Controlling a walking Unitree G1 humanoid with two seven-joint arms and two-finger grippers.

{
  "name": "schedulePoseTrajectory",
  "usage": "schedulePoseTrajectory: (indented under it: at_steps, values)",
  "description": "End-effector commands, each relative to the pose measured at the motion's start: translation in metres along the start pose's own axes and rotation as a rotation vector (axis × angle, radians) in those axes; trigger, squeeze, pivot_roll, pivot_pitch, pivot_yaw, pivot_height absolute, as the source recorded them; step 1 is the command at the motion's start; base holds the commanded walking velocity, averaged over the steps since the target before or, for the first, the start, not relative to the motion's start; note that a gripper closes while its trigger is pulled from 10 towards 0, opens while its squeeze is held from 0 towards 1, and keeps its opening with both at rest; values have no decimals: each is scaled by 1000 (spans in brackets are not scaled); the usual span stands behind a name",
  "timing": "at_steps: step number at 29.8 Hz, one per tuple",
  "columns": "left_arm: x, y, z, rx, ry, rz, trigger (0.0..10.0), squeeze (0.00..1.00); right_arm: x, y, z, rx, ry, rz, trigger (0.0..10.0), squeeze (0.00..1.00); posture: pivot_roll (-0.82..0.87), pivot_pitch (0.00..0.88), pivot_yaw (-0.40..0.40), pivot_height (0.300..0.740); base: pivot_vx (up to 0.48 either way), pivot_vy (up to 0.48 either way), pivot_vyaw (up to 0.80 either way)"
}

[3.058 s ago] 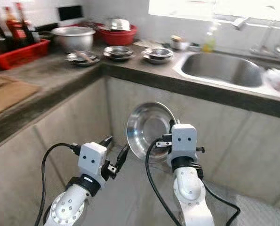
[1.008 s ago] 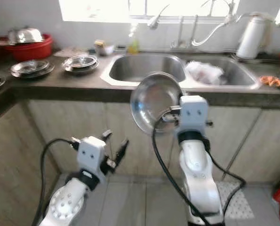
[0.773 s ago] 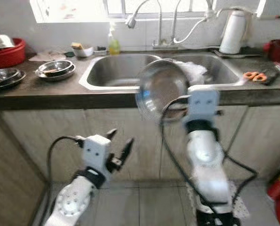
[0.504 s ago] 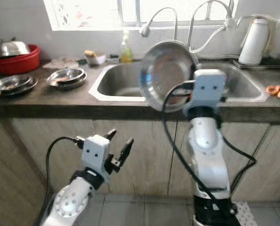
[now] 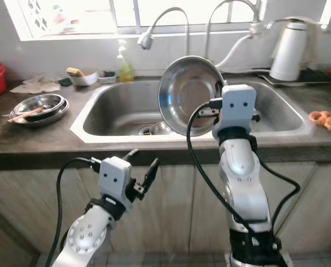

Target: Kitchen organization

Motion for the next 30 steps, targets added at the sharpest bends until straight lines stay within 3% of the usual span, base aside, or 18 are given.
schedulePoseTrajectory:
  at_steps: [1,11,27,29,30]
  values:
    - [0,-5,-1,15,-4,15,10000,0,7,-7,1,30,31,28,10000,0,37,0,-43,740,480,0,0]
    - [0,-5,0,13,-1,14,10000,0,0,-9,3,63,-10,22,10000,0,34,0,-44,740,480,0,0]
    - [-1,-6,0,38,-8,0,10000,0,-22,-7,12,111,-157,3,10000,0,34,0,-51,740,0,0,0]
    - [-1,-5,-1,37,-8,-1,10000,0,-40,-9,18,160,-267,-9,10000,0,37,11,-53,740,0,0,0]
    - [-1,-5,-1,37,-8,-1,10000,0,-40,-9,18,160,-267,-9,10000,0,37,11,-53,740,0,0,0]
Point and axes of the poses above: a point about 5 cm out from each wrist's last joint towards the gripper, its own z axis pointing out of the wrist towards the gripper, its own x axis along the axis of the wrist's last joint, y = z × x, the point moved 2 cm from there along z, pointing out of the wrist towards the gripper, and after that the axes turned 11 degrees about -z, right-handed, at the moved point
